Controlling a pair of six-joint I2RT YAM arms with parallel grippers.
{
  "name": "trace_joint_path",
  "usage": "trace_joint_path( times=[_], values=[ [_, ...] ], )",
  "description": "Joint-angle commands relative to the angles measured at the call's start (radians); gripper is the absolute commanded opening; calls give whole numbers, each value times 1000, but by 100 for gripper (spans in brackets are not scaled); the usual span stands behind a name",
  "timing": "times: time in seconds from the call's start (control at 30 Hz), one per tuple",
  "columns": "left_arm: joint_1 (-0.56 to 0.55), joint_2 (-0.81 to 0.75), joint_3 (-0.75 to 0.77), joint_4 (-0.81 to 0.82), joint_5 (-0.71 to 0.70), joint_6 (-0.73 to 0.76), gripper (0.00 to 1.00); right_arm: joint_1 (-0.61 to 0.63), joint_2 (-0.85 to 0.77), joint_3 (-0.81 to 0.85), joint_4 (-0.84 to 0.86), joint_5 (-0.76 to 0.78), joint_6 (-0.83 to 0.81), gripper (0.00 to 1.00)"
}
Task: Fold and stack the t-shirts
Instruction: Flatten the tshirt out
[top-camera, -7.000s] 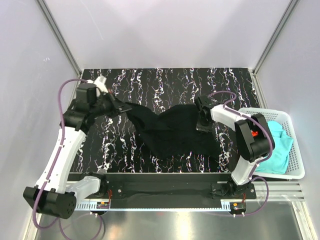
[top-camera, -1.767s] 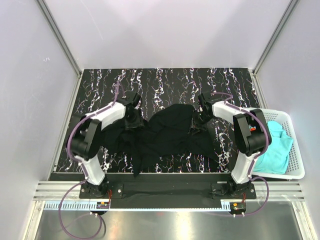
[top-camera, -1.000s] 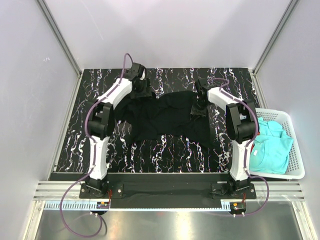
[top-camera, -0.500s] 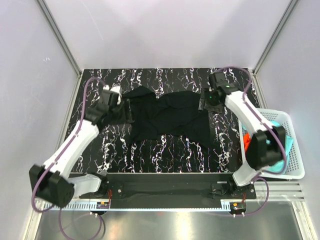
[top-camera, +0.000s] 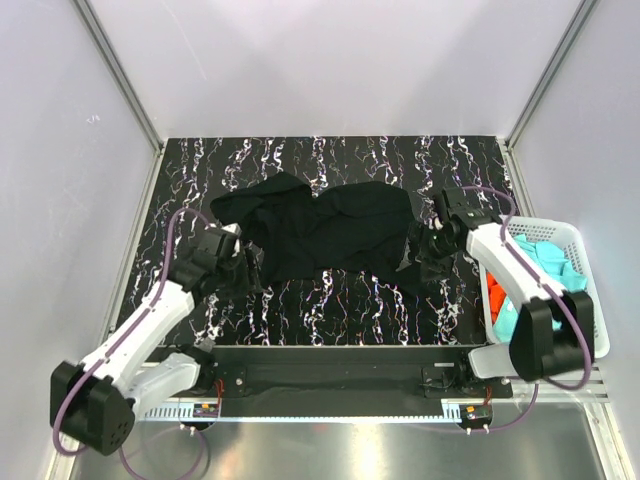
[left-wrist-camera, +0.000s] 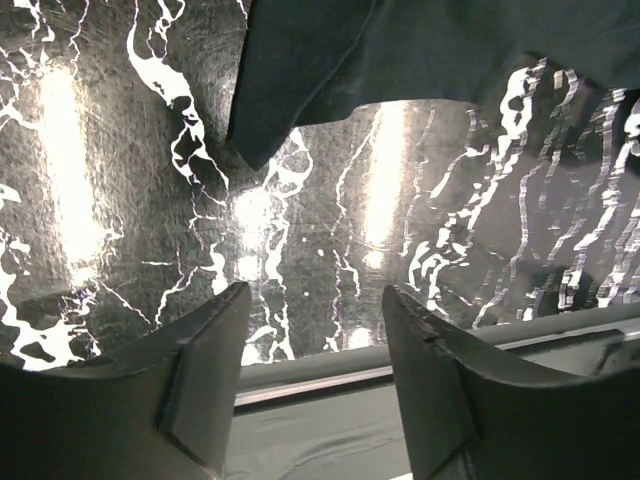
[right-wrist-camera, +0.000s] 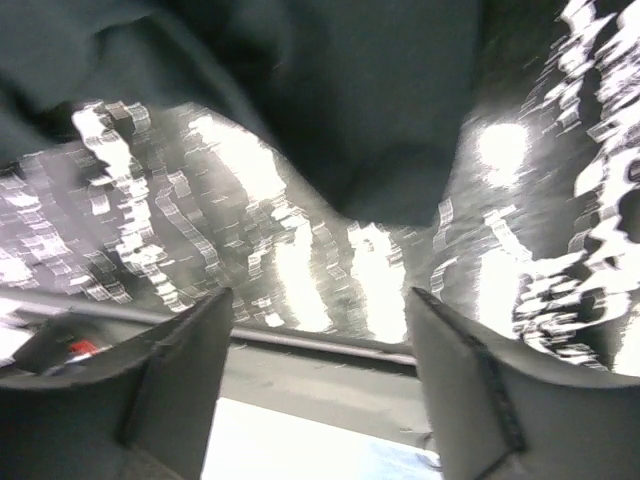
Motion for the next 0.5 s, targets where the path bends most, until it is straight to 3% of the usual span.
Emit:
trace_joint_path(
  times=[0.0, 0.23, 0.47],
  values=[
    [-7, 86, 46, 54, -44, 58, 58, 3, -95, -56, 61, -118, 115, 72],
    [-28, 339, 141, 89, -178, 262, 51, 3, -199, -138, 75, -161, 153, 66],
    [-30, 472, 169, 175, -184, 293, 45, 3, -257, -219, 91, -170, 196, 63]
  ],
)
